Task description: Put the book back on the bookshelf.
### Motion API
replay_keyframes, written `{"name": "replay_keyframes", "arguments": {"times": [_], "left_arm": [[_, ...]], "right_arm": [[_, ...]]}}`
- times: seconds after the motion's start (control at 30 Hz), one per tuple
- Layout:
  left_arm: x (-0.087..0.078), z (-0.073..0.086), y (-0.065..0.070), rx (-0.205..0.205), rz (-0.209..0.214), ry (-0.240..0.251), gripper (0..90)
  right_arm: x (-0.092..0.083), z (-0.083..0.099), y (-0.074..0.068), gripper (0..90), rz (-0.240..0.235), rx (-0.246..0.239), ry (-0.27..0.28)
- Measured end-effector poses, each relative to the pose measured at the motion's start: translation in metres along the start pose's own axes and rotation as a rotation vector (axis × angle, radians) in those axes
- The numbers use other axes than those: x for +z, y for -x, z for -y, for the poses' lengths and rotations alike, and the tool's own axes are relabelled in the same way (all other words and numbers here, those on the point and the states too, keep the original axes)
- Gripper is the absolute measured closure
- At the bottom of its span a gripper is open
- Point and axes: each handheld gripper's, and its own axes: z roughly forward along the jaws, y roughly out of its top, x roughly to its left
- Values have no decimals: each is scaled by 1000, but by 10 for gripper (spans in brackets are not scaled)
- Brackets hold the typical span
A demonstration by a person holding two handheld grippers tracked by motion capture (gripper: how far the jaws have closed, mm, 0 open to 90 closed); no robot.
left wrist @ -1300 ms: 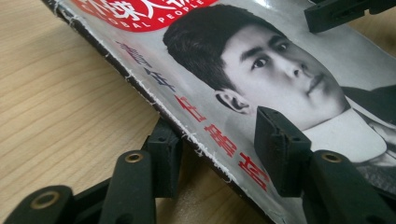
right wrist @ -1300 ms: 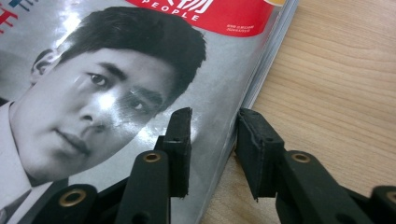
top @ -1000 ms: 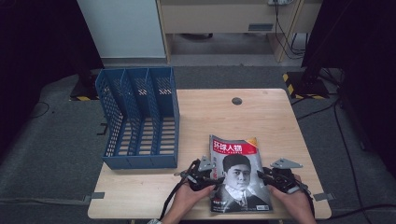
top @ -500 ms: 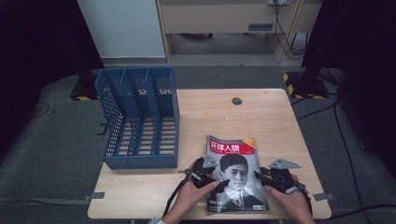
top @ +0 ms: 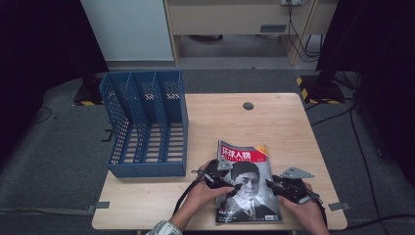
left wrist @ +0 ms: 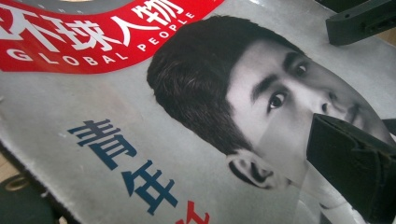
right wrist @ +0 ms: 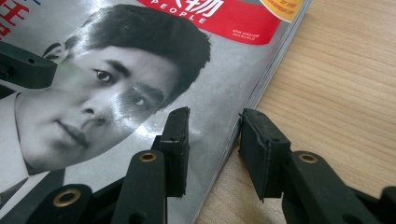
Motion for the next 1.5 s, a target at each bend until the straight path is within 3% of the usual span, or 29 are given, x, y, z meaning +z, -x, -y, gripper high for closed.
{"name": "replay_keyframes", "arguments": {"times": [0.13,0.23,0.27,0.33,0.43,0.5,0.7,0.73,0.77,0.83,0.97,1.07,1.2,1.27,1.37,1.5], "left_arm": [[0,0,-1,-6,3,2,63],[1,-1,2,-4,-18,0,63],[-1,-2,1,-3,-37,-16,88],[-3,-5,-2,-47,-51,-8,194],[-4,-4,-6,-54,-52,2,285],[-5,-3,-8,-51,-50,5,299],[-10,-3,-10,-76,-38,13,511],[-11,-3,-10,-81,-43,24,511],[-13,-4,-10,-87,-45,39,575],[-14,-5,-10,-85,-43,42,604],[-16,-7,-9,-82,-30,39,615],[-18,-15,-9,-72,-3,23,593],[-16,-21,-11,-66,-2,16,523],[-16,-27,-16,-81,21,25,459],[-17,-36,-22,-93,27,44,455],[-9,-47,-24,-60,28,15,455]], "right_arm": [[0,1,0,624,0,4,6],[0,1,0,622,2,2,11],[0,1,-1,604,5,-13,5],[0,0,-3,590,7,-30,6],[1,0,-3,583,9,-42,6],[1,0,-3,580,8,-45,5],[3,0,-3,554,12,-42,12],[3,0,-4,554,16,-44,15],[3,-1,-5,554,20,-51,12],[3,-1,-5,545,20,-46,12],[4,-1,-3,525,10,-34,18],[9,-3,3,474,-17,7,26],[12,-5,6,480,-34,0,24],[12,-5,6,483,-35,-9,22],[12,-5,5,484,-30,-8,24],[12,-5,5,486,-29,-18,24]]}}
